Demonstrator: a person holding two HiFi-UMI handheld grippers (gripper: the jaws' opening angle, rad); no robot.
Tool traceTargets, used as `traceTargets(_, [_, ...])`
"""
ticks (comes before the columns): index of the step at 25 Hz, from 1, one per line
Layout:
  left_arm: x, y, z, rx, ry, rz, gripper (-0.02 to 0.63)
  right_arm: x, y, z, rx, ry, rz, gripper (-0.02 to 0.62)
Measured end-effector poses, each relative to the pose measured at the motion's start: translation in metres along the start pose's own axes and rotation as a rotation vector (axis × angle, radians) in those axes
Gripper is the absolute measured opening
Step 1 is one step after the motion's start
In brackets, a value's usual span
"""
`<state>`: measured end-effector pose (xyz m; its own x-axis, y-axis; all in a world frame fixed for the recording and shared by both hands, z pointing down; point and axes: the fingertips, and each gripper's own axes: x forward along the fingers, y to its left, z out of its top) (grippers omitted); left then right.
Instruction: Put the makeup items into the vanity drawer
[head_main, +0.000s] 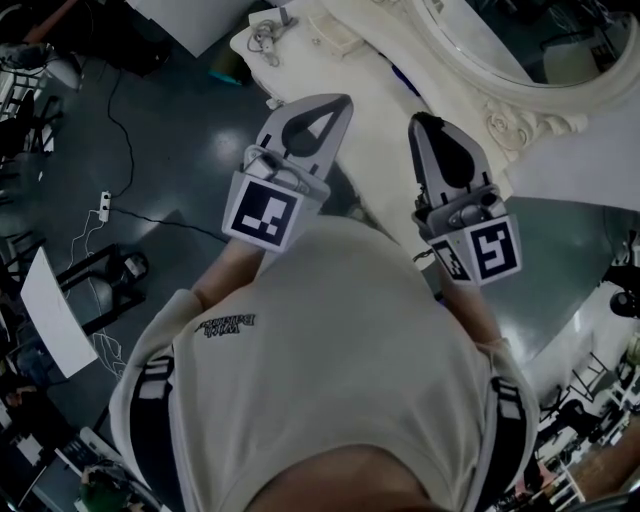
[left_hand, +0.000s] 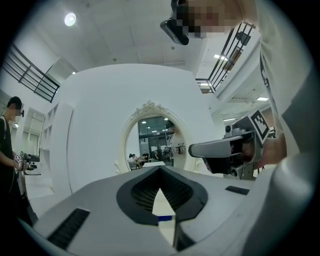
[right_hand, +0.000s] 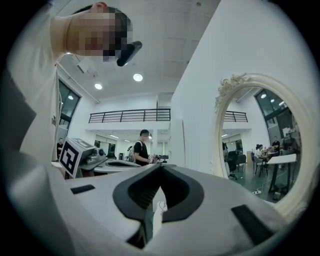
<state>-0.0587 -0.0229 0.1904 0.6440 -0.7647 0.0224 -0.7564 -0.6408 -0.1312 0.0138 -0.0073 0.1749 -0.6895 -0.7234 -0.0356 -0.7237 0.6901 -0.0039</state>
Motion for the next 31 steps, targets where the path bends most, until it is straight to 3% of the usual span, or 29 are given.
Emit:
traceTargets(6, [0.002,-0.001,-0.008,0.004,0.029,-0.008,0.012,-0.002,-0.005,-0.006,-0.003,0.015,-0.032,-0.003])
traceTargets(31, [0.016,0.005,-0.024,-0.001,0.043,-0.015,0.012,0.007,-0.009,-0.018,-0.001,0.047,-0.02,-0.003])
